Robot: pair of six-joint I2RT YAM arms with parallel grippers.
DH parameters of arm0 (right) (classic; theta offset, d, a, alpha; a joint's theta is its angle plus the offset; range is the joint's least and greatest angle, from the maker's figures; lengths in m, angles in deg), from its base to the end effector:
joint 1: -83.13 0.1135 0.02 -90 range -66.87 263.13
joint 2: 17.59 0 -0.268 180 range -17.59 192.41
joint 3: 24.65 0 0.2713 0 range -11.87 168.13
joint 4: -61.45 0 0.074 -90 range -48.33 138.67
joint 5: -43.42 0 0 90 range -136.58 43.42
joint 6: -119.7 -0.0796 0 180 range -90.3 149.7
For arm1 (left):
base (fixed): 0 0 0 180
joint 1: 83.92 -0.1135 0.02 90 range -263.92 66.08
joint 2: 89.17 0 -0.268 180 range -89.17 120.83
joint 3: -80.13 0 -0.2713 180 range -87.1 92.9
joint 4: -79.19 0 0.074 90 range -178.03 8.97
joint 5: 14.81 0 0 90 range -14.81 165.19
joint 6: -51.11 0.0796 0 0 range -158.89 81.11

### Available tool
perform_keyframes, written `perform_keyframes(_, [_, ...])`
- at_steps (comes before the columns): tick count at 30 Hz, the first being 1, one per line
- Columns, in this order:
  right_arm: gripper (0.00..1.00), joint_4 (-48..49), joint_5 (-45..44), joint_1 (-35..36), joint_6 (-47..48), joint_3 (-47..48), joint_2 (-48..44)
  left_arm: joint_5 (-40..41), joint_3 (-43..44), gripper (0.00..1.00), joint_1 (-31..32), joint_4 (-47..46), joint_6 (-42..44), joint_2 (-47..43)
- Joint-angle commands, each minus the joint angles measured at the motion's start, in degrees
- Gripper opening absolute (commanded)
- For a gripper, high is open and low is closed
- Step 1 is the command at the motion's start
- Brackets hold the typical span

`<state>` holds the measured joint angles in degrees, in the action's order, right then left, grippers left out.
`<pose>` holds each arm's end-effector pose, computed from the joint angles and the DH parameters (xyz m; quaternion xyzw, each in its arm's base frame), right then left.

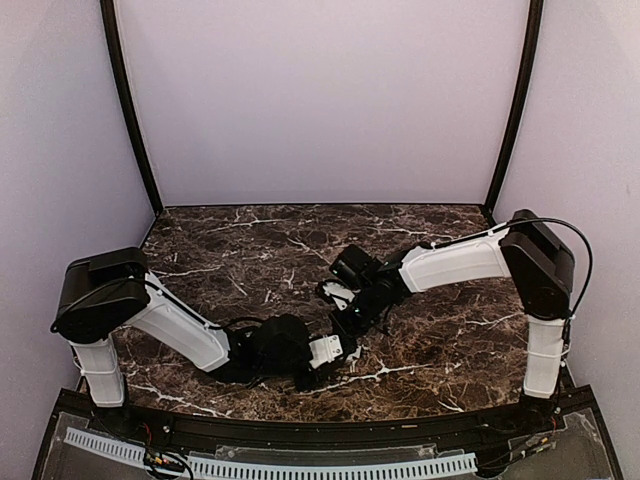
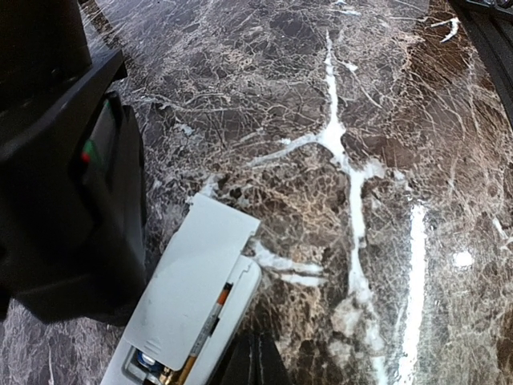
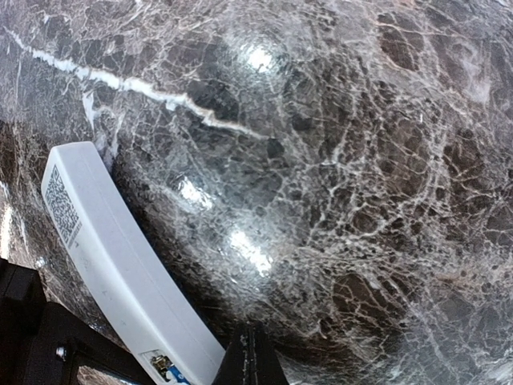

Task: Load the batteries into the remote control
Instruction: Adjust the battery cover on the remote control without the battery cover.

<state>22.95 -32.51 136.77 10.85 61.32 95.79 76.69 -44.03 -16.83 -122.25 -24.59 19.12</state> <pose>0.2387 0.3569 0.0966 -0.3146 0.9186 0.2191 0.0962 0.1581 -0.3686 0.0737 0.5626 0.6641 -0.2087 0.4460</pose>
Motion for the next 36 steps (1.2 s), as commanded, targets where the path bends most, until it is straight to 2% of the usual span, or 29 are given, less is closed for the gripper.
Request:
perform_keyframes(1, [0.01, -1.57, -2.44, 0.76, -0.39, 1.15, 1.49, 1.16, 0.58, 0.00, 0.06, 2.22, -0.68, 1.12])
perform_keyframes(11, [0.06, -2.85, -8.10, -1.00, 1.37, 3.13, 0.82, 1.33, -0.50, 0.00, 0.06, 1.29, -1.04, 1.09])
perform_keyframes(16, [0.06, -4.14, -8.26, -1.85, 2.49, 4.03, 0.04, 1.62, -0.64, 0.00, -0.02, 1.08, -1.12, 1.45])
perform_keyframes(25, [0.04, -4.62, -8.18, -1.86, 0.89, -0.69, -4.09, 1.58, -0.37, 0.00, -0.03, 1.18, -1.21, 1.93])
perform_keyframes(36, [0.03, -4.44, -6.44, -1.55, 0.46, -1.21, -3.90, 1.89, -0.10, 0.00, -0.03, 1.29, -1.35, 2.09])
